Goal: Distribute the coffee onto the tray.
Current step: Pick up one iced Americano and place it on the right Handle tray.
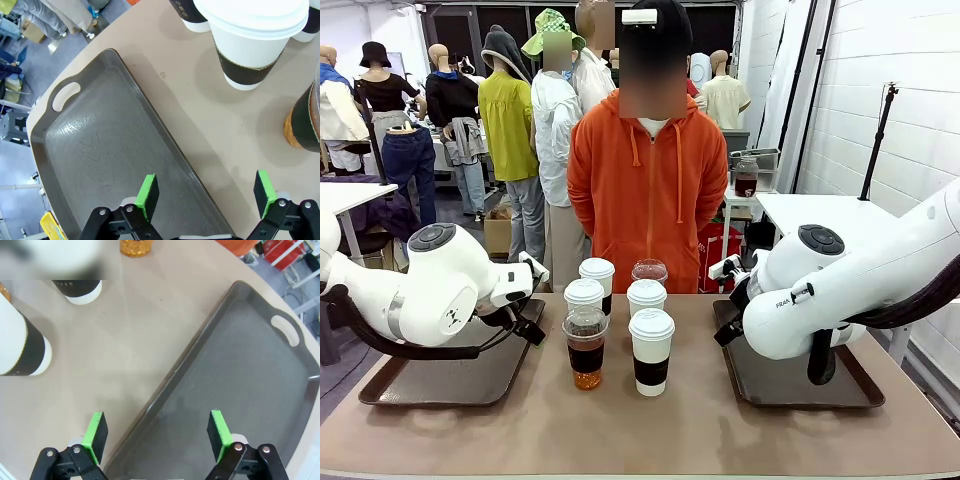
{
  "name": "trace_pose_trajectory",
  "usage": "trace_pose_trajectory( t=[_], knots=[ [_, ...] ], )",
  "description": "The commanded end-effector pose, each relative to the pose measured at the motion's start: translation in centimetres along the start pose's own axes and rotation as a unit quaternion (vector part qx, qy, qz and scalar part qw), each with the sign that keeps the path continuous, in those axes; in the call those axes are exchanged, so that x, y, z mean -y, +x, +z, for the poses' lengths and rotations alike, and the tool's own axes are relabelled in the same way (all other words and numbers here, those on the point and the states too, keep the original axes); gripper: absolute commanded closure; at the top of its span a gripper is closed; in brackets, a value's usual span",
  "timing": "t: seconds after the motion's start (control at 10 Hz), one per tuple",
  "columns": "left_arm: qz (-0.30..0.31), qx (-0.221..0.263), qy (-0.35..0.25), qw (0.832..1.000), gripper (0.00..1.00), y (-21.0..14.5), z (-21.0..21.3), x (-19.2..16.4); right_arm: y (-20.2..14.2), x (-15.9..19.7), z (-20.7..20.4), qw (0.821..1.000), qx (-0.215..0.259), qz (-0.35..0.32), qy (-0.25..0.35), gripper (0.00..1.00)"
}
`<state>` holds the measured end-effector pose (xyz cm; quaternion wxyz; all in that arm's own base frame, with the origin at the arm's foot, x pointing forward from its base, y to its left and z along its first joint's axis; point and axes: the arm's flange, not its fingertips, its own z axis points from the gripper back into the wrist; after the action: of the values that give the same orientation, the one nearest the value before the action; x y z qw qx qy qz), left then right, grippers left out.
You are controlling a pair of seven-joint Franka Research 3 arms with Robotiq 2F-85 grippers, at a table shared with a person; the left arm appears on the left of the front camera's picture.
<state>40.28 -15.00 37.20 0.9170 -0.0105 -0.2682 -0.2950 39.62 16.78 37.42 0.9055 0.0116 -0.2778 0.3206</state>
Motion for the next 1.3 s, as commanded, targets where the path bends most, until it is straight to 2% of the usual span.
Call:
trace_pose_trajectory(
  t=[0.0,0.3,0.7,1.2],
  knots=[
    [0.006,0.001,0.011,1.0,0.0,1.0,1.6,-0.5,0.9,0.6,1.2,1.0,0.009,0.007,0.014,0.0],
    [0.0,0.014,0.018,1.0,0.0,3.6,6.7,-1.5,3.0,2.8,6.4,0.998,0.045,0.017,0.033,0.0],
    [-0.016,0.013,0.029,0.999,0.0,5.6,12.7,-0.8,4.4,4.0,12.2,0.993,0.09,0.043,0.061,0.0],
    [-0.01,0.016,0.042,0.999,0.0,5.7,13.4,-1.0,4.7,3.9,12.1,0.993,0.092,0.045,0.063,0.0]
  ],
)
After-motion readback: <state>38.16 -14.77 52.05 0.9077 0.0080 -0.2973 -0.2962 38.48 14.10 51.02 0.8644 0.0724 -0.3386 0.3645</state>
